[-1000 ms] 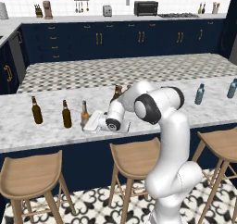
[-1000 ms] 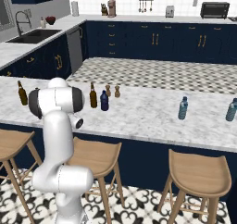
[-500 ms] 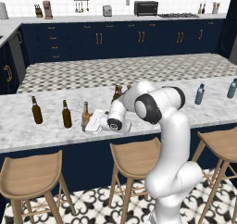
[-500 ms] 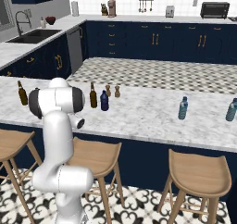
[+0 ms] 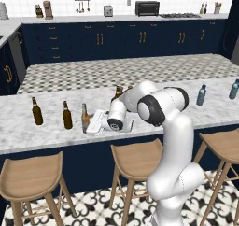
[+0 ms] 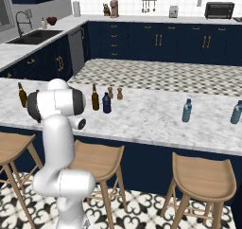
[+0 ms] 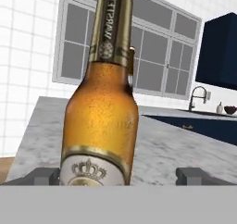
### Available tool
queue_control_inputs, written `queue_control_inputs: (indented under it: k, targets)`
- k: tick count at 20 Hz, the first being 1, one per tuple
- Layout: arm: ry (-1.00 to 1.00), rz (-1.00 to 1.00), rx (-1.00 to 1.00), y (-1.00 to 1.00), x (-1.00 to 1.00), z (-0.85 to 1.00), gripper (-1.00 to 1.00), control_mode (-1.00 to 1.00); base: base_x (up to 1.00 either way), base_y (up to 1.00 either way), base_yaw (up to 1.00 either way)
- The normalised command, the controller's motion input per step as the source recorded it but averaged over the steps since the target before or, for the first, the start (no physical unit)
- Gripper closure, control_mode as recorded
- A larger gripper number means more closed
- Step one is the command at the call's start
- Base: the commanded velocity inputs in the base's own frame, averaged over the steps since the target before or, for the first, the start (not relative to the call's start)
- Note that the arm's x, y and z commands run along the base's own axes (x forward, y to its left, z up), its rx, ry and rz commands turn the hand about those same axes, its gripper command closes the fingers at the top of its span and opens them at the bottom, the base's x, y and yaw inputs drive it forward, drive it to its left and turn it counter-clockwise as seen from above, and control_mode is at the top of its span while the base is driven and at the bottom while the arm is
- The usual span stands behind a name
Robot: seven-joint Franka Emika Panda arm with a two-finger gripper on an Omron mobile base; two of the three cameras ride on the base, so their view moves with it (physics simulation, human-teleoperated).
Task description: Move the plastic bottles in the middle to the plastics group, and the glass bottles in the middle to the glass group.
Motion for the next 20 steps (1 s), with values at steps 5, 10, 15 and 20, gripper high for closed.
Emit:
queue_control_inputs:
  k: [5, 10, 15, 20]
  targets:
    - [0.0, -0.02, -0.01, -0.08, -0.27, 0.11, -1.0, -1.0, 0.0, 0.0, 0.0]
    - [0.0, -0.05, 0.0, -0.17, -0.32, 0.12, -1.0, -1.0, 0.0, 0.0, 0.0]
    - [0.01, -0.15, 0.0, -0.59, -0.3, 0.26, -1.0, -1.0, 0.0, 0.0, 0.0]
    - [0.18, -0.14, 0.0, -0.75, -0.3, 0.5, -1.0, -1.0, 0.0, 0.0, 0.0]
